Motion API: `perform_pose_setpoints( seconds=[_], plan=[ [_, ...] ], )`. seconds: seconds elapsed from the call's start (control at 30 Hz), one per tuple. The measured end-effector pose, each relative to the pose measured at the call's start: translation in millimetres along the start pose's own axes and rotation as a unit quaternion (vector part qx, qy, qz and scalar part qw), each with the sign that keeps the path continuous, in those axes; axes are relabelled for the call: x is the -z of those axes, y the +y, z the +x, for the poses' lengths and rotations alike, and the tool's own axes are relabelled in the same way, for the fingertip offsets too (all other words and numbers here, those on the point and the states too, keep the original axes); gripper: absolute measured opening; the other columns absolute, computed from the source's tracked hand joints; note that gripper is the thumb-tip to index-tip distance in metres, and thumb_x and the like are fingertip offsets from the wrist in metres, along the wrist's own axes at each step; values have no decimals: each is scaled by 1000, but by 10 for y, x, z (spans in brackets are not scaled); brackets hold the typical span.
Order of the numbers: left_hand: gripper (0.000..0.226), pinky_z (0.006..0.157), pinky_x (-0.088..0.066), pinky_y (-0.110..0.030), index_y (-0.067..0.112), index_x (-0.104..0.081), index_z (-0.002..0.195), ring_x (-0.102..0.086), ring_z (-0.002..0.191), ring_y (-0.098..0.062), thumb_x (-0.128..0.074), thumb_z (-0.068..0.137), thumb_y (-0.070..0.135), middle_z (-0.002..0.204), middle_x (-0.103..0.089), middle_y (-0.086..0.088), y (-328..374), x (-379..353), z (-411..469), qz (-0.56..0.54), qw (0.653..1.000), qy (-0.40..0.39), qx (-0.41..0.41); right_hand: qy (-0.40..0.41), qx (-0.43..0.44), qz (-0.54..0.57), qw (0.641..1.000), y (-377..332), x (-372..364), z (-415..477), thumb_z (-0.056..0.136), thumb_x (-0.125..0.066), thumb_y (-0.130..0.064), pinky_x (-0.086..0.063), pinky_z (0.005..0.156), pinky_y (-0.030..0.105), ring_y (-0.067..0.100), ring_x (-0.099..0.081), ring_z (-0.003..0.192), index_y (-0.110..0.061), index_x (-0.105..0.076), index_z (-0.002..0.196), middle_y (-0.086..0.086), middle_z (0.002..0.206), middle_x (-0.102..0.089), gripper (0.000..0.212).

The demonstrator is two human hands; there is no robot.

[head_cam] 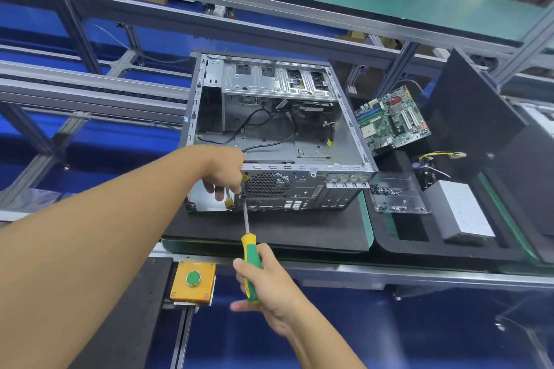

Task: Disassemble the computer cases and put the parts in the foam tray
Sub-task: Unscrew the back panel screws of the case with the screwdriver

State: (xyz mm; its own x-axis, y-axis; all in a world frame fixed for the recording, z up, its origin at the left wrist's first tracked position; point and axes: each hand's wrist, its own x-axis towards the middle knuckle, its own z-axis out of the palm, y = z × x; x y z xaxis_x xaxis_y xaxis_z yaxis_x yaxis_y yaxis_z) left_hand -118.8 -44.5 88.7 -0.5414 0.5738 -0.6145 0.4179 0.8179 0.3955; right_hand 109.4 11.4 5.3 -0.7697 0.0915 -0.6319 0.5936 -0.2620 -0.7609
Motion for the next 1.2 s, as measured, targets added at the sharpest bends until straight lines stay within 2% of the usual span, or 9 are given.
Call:
perform_pose_setpoints(
  seconds=[0.07,0.17,0.23,0.43,0.57,0.7,0.87,1.03,1.2],
  plan=[
    [16,43,-48,-22,-3,-56,94,-69,54,-16,-64,92,11,50,-65,-1,-7,1,5,-1,1000,4,-1,-47,-29,65,996,-6,3,-2,95,-66,-31,-58,60,37,15,-53,66,-20,-45,110,6,93,-50,28],
    [14,43,-48,-22,-2,-57,90,-69,53,-16,-64,92,11,48,-64,0,-10,0,10,-1,1000,7,-2,-66,-45,69,994,-36,23,4,95,-66,-38,-35,41,21,14,-49,56,-21,-41,108,3,87,-55,33],
    [14,44,-48,-22,-1,-57,86,-68,51,-15,-64,92,10,45,-63,2,-6,-2,9,2,1000,10,-4,-77,-62,104,990,-64,38,10,98,-60,-39,-28,41,20,16,-47,55,-19,-43,106,2,83,-58,28],
    [14,46,-49,-23,-2,-57,88,-70,55,-17,-64,92,10,66,-67,-10,2,1,-12,1,1000,13,-12,-141,-101,175,969,-137,69,-45,100,-29,-26,-33,52,27,20,-50,63,-5,-52,116,9,87,-61,35],
    [17,46,-49,-24,-6,-57,94,-70,55,-18,-64,91,10,77,-68,-16,-8,6,1,2,1000,9,-15,-90,-51,103,989,-113,26,-97,105,-45,-22,-41,53,29,20,-54,66,-8,-52,110,8,90,-65,16],
    [20,44,-48,-23,-8,-57,98,-70,54,-18,-64,91,9,84,-69,-20,-12,6,-1,1,1000,6,-13,5,-20,11,1000,-65,11,-124,99,-61,-30,-35,45,21,10,-45,59,-17,-50,108,1,84,-58,19],
    [18,41,-45,-21,-7,-58,95,-66,49,-15,-64,90,9,69,-68,-13,-13,0,15,5,1000,7,-7,-64,-67,58,994,-171,6,-116,98,-62,-33,-56,53,31,14,-61,66,-18,-43,119,3,92,-58,31],
    [25,46,-46,-25,-8,-57,108,-68,55,-18,-63,89,8,100,-69,-28,-7,8,3,-6,1000,2,2,-96,-109,85,986,-245,65,-65,101,-54,-38,-32,43,20,15,-51,55,-16,-47,109,2,77,-58,24],
    [25,46,-44,-26,-10,-58,107,-66,53,-18,-63,88,6,92,-69,-27,26,7,-22,1,1000,9,8,-173,-146,127,966,-275,233,-40,98,-27,-28,-31,54,25,18,-49,62,-11,-52,105,4,79,-54,32]
  ],
)
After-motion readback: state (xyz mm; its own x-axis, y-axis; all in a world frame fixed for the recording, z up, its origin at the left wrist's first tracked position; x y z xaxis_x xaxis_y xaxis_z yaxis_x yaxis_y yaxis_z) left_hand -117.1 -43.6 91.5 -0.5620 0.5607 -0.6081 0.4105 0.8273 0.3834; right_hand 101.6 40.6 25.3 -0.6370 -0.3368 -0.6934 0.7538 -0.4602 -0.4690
